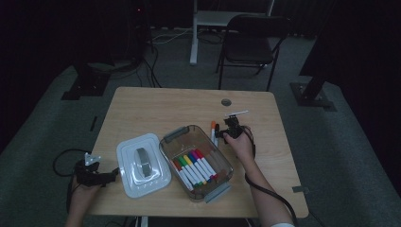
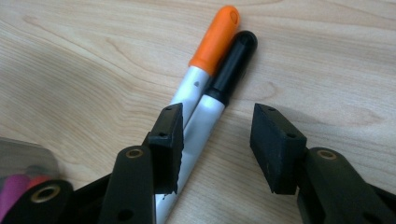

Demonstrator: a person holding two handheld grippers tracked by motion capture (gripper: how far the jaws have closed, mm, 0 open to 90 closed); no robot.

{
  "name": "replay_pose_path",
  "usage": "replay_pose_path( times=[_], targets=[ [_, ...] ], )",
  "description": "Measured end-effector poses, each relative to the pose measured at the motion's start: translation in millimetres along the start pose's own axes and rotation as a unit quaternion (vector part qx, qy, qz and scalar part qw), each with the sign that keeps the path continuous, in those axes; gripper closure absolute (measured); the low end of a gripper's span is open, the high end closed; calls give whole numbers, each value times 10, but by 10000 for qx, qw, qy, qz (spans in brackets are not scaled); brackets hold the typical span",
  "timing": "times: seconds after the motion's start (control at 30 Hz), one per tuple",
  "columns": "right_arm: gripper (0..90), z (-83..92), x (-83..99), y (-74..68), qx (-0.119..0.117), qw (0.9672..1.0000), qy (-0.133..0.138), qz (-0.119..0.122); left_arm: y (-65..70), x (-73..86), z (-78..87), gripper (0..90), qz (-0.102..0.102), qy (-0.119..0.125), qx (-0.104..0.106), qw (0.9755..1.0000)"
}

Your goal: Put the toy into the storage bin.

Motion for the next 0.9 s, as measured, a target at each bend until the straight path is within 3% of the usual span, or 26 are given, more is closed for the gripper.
replay_pose_path(
  times=[0.23, 0.33, 0.5, 0.63, 0.73, 0.9],
  targets=[
    [544, -3, 23, 41, 146, 9998, -87, -69, 0, 0, 0, 5, -1, 0, 1, 10000],
    [560, 68, 73, 138, 261, 9992, -95, -291, 0, 0, 0, 5, 2, 1, 1, 10000],
    [588, 117, 147, 263, 288, 9989, -170, -332, 0, 0, 0, 5, 1, 1, 1, 10000],
    [637, 169, 247, 363, 313, 9982, -213, -464, 0, 0, 0, 5, 0, 3, 1, 10000],
    [692, 218, 331, 421, 533, 9971, -244, -484, 1, 0, 0, 5, 3, 2, 1, 10000],
    [754, 246, 379, 467, 671, 9963, -270, -464, 0, 0, 0, 5, 2, 2, 1, 10000]
  ],
)
Point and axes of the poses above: each handheld gripper's, and its own axes: z roughly backward along the jaws, x roughly out of its underside, y roughly to its right, the point moved 4 cm from there along -z, roughly forward along the jaws, and after that the axes turned 14 degrees about -y, right-handed, at the moved point
